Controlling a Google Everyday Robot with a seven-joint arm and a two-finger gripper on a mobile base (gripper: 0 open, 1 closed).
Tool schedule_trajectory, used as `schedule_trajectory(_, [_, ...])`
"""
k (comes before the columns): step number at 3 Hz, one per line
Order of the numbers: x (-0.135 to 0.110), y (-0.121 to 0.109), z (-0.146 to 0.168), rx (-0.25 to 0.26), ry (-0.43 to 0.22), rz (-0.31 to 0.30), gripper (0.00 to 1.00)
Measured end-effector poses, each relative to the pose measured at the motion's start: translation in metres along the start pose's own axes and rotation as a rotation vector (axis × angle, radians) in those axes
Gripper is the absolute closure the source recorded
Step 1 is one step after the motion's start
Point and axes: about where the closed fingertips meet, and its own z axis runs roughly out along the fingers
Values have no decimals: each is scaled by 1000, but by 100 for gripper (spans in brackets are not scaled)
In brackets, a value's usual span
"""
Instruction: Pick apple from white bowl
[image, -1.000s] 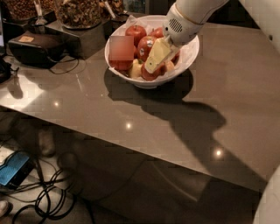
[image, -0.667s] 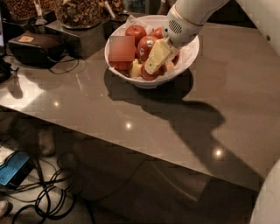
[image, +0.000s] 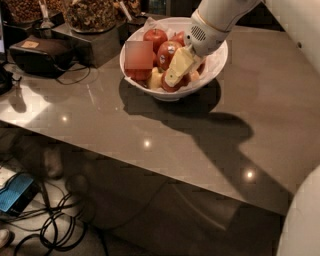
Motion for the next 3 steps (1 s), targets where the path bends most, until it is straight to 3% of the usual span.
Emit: schedule_trajectory(3, [3,-7,13,-32,9,11,46])
